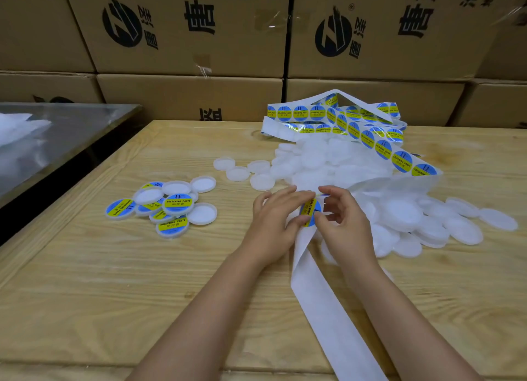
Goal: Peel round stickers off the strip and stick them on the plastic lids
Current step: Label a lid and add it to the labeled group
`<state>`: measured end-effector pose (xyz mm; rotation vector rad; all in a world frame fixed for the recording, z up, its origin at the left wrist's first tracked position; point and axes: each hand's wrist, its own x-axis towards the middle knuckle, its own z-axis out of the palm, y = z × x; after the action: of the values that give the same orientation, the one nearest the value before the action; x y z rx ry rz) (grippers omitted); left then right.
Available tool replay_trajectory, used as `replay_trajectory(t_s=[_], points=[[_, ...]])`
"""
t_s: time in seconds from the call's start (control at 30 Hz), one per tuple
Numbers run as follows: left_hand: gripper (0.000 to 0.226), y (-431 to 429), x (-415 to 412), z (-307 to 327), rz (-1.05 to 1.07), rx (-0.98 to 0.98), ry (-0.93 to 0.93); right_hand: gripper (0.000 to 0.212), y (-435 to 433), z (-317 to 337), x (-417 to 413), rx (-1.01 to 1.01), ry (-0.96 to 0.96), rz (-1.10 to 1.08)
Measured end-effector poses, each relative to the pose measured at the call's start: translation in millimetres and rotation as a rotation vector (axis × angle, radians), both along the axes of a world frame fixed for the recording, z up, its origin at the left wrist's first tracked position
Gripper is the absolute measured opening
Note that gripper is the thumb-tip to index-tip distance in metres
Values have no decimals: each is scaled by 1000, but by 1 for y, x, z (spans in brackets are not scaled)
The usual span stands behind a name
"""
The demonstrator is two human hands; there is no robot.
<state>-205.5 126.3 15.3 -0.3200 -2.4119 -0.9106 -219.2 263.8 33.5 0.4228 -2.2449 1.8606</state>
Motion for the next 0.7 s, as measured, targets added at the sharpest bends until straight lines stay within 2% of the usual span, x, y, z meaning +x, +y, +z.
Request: replay_trajectory(t_s=[0.1,0.2,0.43,0.57,0.7], points=[[37,-2,-1,2,23,41,56,21,1,1,2,-74,-16,36],[31,-1,-1,4,46,79,63,13,0,0,2,-91,-25,44],[15,1,-1,5,79,236,55,16,-3,0,2,-108,-84,43],[15,1,0,3,73,305,12,22,-2,-1,1,-84,-105,-13],[16,0,1,5,53,324,20,18,0,-1,-1,-122,-127,-88]])
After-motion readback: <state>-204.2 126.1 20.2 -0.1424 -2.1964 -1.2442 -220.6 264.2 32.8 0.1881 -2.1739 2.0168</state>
